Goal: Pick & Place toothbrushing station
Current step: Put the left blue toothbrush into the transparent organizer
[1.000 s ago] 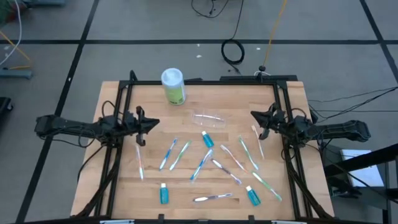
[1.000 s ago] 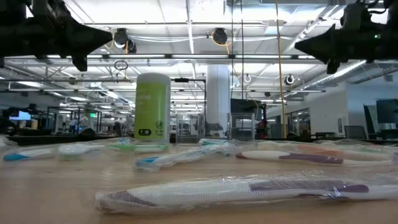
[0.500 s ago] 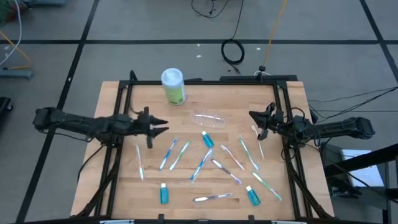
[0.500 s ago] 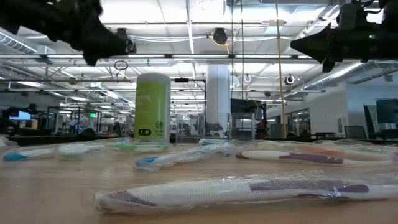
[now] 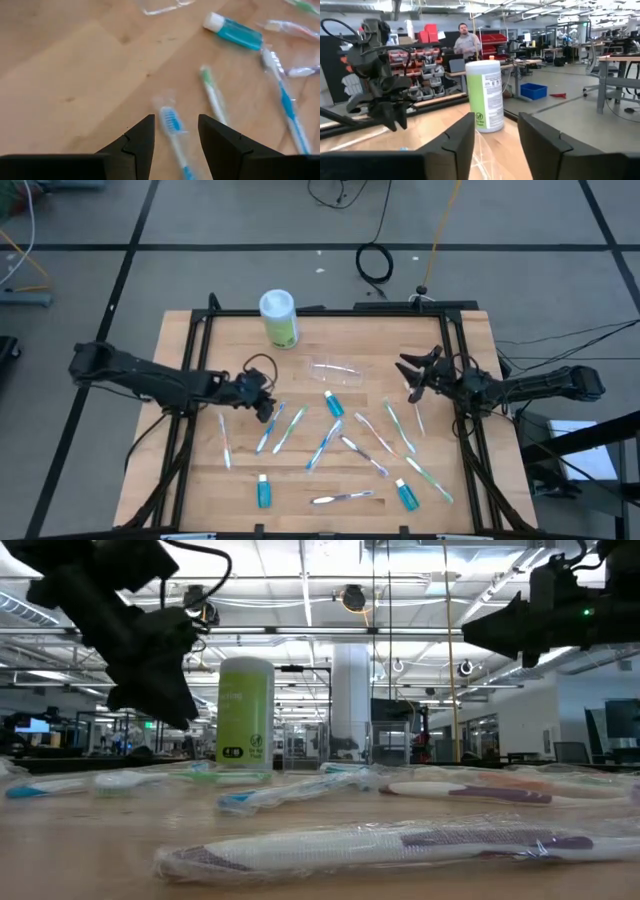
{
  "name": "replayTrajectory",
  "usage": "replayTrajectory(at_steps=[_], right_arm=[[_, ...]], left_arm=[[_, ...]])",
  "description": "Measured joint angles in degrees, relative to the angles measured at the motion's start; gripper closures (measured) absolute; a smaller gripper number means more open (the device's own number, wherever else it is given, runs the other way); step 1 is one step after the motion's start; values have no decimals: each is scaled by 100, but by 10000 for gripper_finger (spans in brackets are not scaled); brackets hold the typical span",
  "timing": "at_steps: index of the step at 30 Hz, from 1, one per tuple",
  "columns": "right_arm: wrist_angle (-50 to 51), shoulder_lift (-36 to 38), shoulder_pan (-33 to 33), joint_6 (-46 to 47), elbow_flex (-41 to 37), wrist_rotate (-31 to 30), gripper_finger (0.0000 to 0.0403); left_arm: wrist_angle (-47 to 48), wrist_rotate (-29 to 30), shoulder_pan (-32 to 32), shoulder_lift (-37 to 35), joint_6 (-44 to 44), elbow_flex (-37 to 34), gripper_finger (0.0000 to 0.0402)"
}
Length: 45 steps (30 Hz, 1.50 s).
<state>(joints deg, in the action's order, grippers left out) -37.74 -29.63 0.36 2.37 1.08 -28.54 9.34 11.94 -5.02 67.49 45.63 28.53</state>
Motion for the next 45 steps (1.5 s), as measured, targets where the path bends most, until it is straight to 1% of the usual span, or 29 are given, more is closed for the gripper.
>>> replayTrajectory(at_steps=[3,5,9,14,20,23,30,33,37,39,41,43,45], right_arm=[[-2,-9,0,-4,0,3,240],[4,-10,1,-4,0,3,237],[31,-20,0,-4,0,3,234],[59,-20,0,-4,0,0,234],[116,-31,0,-6,0,0,234],[116,-50,0,-7,0,-11,234],[118,-59,0,-7,0,-15,234],[118,-59,0,-7,0,-15,234],[118,-66,0,-7,0,-15,234],[118,-68,0,-7,0,-15,234],[118,-70,0,-7,0,-17,234],[116,-73,1,-7,0,-17,234],[118,-72,0,-7,0,-17,234]], left_arm=[[-401,-260,-1,445,7,0,245],[-613,-288,-4,689,7,0,245],[-721,-286,0,1107,19,0,245],[-1084,-297,-4,1472,198,0,245],[-1092,-279,-2,1740,137,7,248],[-1092,-262,-2,1857,64,13,272],[-1154,-35,-4,1757,137,6,355],[-1224,219,17,1613,58,-13,377],[-1438,539,73,1310,56,-13,396],[-1766,774,123,1163,-104,-13,399],[-2353,1099,174,975,-478,-13,397],[-3383,1443,226,880,-1011,-11,393],[-4645,1609,274,863,-1858,-11,393]])
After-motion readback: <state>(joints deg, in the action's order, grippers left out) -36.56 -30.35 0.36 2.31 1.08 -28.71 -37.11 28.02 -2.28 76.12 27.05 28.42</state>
